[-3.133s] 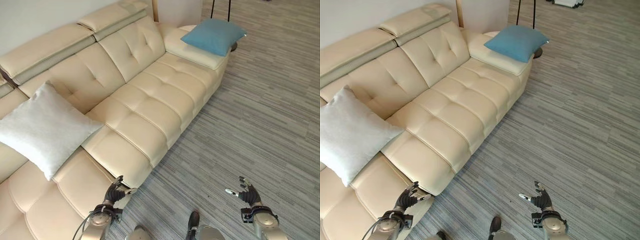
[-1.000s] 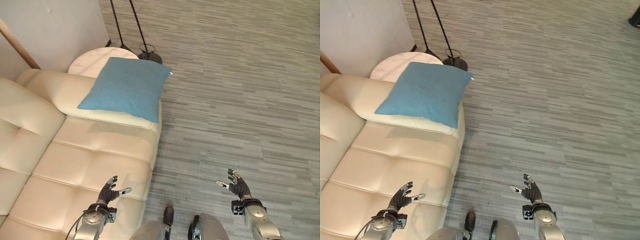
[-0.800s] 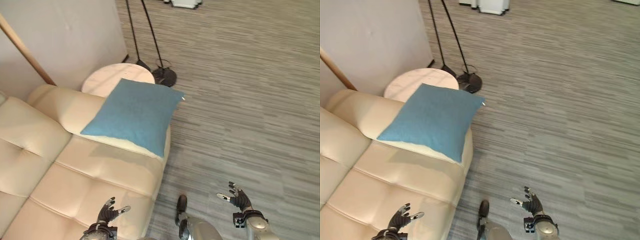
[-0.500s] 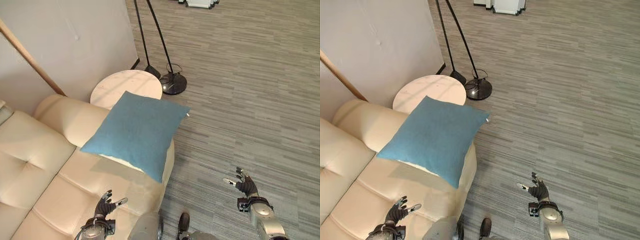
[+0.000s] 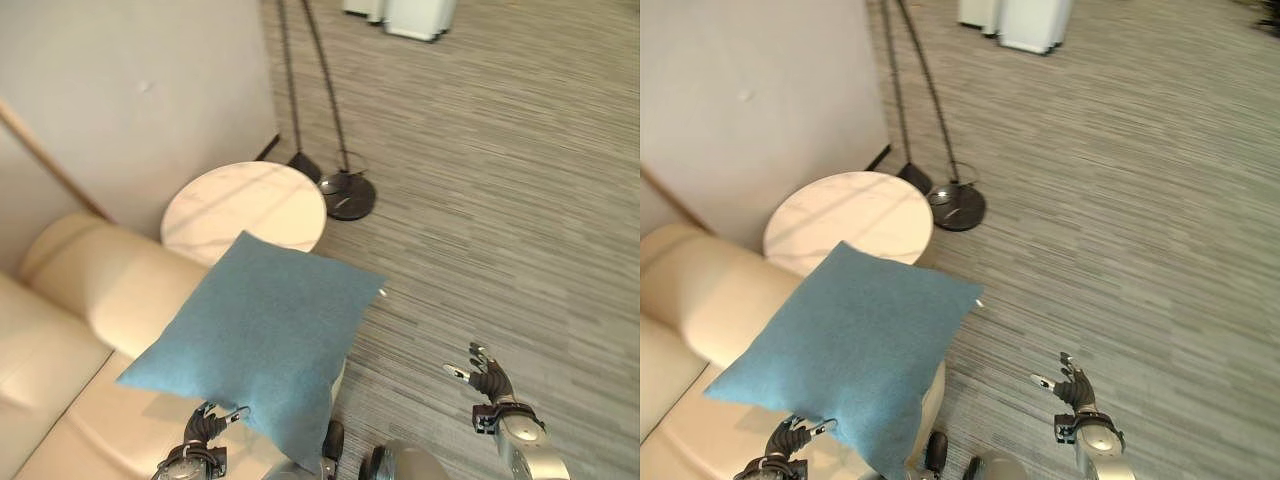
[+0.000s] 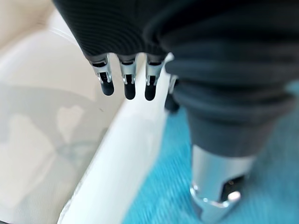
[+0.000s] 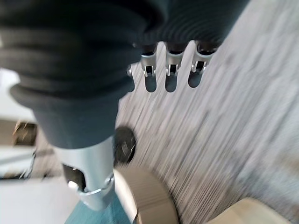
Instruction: Pick up all the scattered cushions and arrange them neatly on the sofa.
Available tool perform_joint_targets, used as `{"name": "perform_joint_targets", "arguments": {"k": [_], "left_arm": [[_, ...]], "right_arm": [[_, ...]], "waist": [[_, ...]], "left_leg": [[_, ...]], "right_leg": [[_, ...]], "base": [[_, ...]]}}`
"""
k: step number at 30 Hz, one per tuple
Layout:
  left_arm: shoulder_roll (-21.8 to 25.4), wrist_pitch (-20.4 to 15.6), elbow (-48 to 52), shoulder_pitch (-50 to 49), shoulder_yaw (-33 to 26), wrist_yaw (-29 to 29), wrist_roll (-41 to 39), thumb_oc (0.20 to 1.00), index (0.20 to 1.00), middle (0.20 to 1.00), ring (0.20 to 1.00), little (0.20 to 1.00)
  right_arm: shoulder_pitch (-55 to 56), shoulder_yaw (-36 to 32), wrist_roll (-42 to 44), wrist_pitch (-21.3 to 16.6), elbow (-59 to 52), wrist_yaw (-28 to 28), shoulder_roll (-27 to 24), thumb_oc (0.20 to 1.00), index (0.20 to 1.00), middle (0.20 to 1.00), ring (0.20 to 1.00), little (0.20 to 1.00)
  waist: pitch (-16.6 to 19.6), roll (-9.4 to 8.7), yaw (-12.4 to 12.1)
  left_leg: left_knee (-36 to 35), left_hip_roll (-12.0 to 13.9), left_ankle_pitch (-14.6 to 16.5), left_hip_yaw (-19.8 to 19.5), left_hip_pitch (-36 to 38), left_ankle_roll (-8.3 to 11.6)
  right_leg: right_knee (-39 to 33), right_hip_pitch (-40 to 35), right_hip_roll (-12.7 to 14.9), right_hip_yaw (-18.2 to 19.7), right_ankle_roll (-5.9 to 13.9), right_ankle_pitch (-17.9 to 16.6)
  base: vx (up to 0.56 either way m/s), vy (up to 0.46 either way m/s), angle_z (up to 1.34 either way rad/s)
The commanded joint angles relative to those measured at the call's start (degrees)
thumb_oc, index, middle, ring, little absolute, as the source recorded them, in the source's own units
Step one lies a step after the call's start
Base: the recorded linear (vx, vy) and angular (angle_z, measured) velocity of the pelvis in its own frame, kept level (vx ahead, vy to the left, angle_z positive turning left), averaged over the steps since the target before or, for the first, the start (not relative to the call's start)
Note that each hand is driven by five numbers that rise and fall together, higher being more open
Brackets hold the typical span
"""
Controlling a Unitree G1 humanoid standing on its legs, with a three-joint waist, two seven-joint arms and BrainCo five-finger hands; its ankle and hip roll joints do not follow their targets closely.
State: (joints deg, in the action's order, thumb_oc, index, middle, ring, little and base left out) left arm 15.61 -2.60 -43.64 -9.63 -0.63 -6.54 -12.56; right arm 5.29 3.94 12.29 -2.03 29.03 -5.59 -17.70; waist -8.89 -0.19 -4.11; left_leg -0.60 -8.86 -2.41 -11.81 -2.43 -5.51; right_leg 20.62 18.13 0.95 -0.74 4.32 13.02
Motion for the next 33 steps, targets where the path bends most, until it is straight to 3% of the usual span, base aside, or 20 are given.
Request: {"name": "perform_joint_targets", "arguments": {"k": [1, 5, 7, 8, 9, 10, 15, 18, 23, 29, 31, 33], "left_arm": [[3.40, -1.99, 2.20, -0.33, -1.41, -1.68, -0.55, 1.000, 1.000, 1.000, 1.000, 1.000], [2.54, -2.57, 1.80, -0.09, -0.70, -1.83, -1.85, 1.000, 1.000, 1.000, 1.000, 1.000], [2.61, -2.94, 2.64, 0.06, -0.49, -1.18, -2.61, 1.000, 1.000, 1.000, 1.000, 1.000], [2.61, -2.94, 2.64, 0.06, -0.49, -1.18, -2.61, 1.000, 1.000, 1.000, 1.000, 1.000], [2.84, -2.77, 3.60, 0.43, 0.12, -0.92, -2.26, 1.000, 1.000, 1.000, 1.000, 1.000], [2.83, -2.76, 3.61, 0.43, 0.13, -0.92, -2.26, 1.000, 1.000, 1.000, 1.000, 1.000], [3.98, -2.73, 5.70, 1.02, 1.25, 0.01, -1.13, 1.000, 1.000, 1.000, 1.000, 1.000], [5.44, -2.93, 6.86, 2.18, 2.79, 0.64, 0.39, 1.000, 1.000, 1.000, 1.000, 1.000], [8.64, -3.78, 9.08, 5.78, 6.32, 0.46, -0.29, 1.000, 1.000, 1.000, 1.000, 1.000], [9.63, -6.33, 14.01, 13.15, 10.63, -1.83, -5.84, 1.000, 1.000, 1.000, 1.000, 1.000], [9.47, -6.62, 14.71, 14.32, 11.26, -2.32, -6.67, 1.000, 1.000, 1.000, 1.000, 1.000], [8.41, -7.62, 15.77, 18.69, 13.28, -3.97, -8.51, 1.000, 1.000, 1.000, 1.000, 1.000]], "right_arm": [[-0.75, -1.68, -0.34, -1.07, -0.04, -0.27, -2.03, 1.000, 1.000, 1.000, 1.000, 1.000], [-1.80, -1.53, 0.24, -1.53, 0.57, -0.30, -2.69, 1.000, 1.000, 1.000, 1.000, 1.000], [-3.07, -1.89, 0.22, -1.76, 0.44, -0.51, -4.13, 1.000, 1.000, 1.000, 1.000, 1.000], [-3.08, -1.88, 0.22, -1.76, 0.44, -0.51, -4.13, 1.000, 1.000, 1.000, 1.000, 1.000], [-3.76, -2.96, 0.03, -1.87, -0.17, -1.54, -5.53, 1.000, 1.000, 1.000, 1.000, 1.000], [-3.77, -2.97, 0.04, -1.88, -0.16, -1.54, -5.54, 1.000, 1.000, 1.000, 1.000, 1.000], [-3.63, -4.95, -1.89, -1.74, -2.31, -2.52, -8.47, 1.000, 1.000, 1.000, 1.000, 1.000], [-5.97, -4.41, -3.81, -1.28, -1.61, -2.85, -12.06, 1.000, 1.000, 1.000, 1.000, 1.000], [-18.66, 2.78, -3.79, 0.16, 10.24, -3.70, -17.63, 1.000, 1.000, 1.000, 1.000, 1.000], [-38.03, 9.56, -0.88, 1.07, 23.49, -6.13, -18.65, 1.000, 1.000, 1.000, 1.000, 1.000], [-40.36, 10.82, -0.58, 1.13, 24.41, -6.31, -18.23, 1.000, 1.000, 1.000, 1.000, 1.000], [-46.88, 13.37, 1.39, 1.21, 27.59, -7.03, -16.31, 1.000, 1.000, 1.000, 1.000, 1.000]], "waist": [[-0.37, -1.11, 0.97], [-0.23, -2.06, -0.49], [-0.26, -2.52, -1.08], [-0.26, -2.51, -1.06], [-0.35, -2.73, -1.22], [-0.36, -2.71, -1.18], [0.47, -2.58, 0.03], [0.73, -3.13, 0.02], [-0.80, -4.05, -2.71], [-4.47, -3.04, -5.52], [-4.59, -2.88, -5.90], [-5.72, -2.81, -6.93]], "left_leg": [[6.29, 1.69, 7.66, -1.20, 1.99, 4.09], [8.11, 2.97, 6.81, -2.14, -0.50, 6.23], [10.17, 4.01, 6.54, 0.50, -3.31, 7.22], [10.19, 4.01, 6.55, 0.48, -3.33, 7.22], [11.42, 5.79, 6.87, 6.03, -5.10, 7.21], [11.52, 5.79, 6.92, 5.99, -5.13, 7.21], [8.79, 8.76, 6.45, 14.49, -3.95, 7.22], [8.82, 9.07, 6.17, 16.41, -4.20, 7.70], [7.53, 8.70, 5.55, 14.84, -6.18, 7.88], [5.59, 7.84, 2.70, 12.04, -13.12, 7.95], [4.86, 8.01, 3.69, 11.34, -13.19, 8.32], [3.88, 7.43, 2.36, 10.38, -15.43, 8.44]], "right_leg": [[-12.64, -7.14, -1.91, 7.37, 2.54, -11.41], [-16.96, -10.20, 0.21, 2.84, 2.06, -12.93], [-18.52, -11.82, 1.82, -1.69, 2.33, -12.83], [-18.53, -11.82, 1.82, -1.71, 2.33, -12.83], [-19.10, -13.65, 2.29, -5.26, 1.59, -12.01], [-19.12, -13.69, 2.29, -5.31, 1.59, -12.01], [-19.66, -16.29, 2.65, -11.83, 0.80, -10.26], [-20.76, -17.28, 2.95, -14.69, 0.68, -10.25], [-21.00, -15.78, 2.45, -16.56, 0.48, -10.49], [-19.24, -7.62, 2.20, -17.97, -0.04, -10.99], [-18.87, -7.06, 1.73, -17.37, 0.09, -9.77], [-18.10, -4.23, 1.47, -17.20, -0.06, -9.91]], "base": [[0.21, -0.215, 1.78], [0.09, -0.221, 1.53], [0.07, -0.153, 0.32], [0.07, -0.165, 1.09], [0.05, -0.123, 1.11], [0.08, -0.162, 1.04], [0.07, -0.069, 0.64], [0.10, -0.065, 0.87], [0.01, -0.072, 0.20], [-0.09, -0.005, 0.30], [0.04, -0.013, 0.30], [-0.04, 0.015, 0.12]]}}
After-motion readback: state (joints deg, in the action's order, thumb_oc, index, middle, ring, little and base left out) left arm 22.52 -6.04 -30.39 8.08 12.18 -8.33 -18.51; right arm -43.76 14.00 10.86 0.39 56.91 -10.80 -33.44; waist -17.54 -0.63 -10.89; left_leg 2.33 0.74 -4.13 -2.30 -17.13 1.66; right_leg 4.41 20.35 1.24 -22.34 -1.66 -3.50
